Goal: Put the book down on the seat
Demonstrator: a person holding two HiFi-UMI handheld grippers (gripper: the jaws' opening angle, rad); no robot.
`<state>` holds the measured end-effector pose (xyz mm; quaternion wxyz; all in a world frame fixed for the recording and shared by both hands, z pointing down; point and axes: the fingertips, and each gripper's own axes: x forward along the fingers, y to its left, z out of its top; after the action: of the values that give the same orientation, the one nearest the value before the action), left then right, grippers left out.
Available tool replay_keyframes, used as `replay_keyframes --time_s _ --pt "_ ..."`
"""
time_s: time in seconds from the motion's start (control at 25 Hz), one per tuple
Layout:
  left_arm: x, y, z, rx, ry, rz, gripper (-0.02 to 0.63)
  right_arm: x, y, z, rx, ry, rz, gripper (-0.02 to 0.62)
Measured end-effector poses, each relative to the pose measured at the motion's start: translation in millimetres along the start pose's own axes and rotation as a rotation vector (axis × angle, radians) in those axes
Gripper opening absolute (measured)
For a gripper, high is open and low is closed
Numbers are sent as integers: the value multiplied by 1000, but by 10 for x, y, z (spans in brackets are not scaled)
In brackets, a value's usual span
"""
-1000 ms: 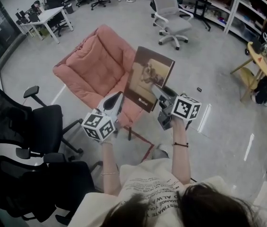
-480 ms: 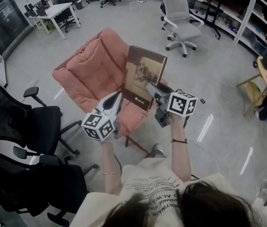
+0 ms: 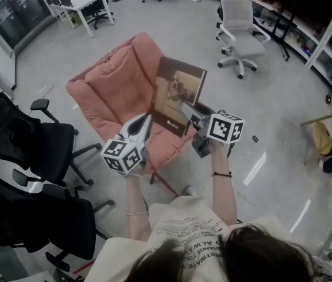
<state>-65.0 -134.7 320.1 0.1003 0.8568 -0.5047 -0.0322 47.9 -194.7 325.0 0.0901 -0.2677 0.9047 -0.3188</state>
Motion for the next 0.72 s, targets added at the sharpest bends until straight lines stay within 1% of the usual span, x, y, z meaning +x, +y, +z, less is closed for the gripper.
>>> replay_keyframes --time_s 0.16,0.28,0.56,0.72 --pt "109 -11 -28 -18 -10 34 -3 73 -163 6 16 31 10 150" --pt "132 63 -95 -29 4 61 -3 178 -279 -63 44 53 10 150" --pt "191 484 -268 -70 45 102 -3 581 -413 -141 103 68 40 150" --pt "328 711 -284 -87 63 105 -3 808 -523 -152 89 107 25 150"
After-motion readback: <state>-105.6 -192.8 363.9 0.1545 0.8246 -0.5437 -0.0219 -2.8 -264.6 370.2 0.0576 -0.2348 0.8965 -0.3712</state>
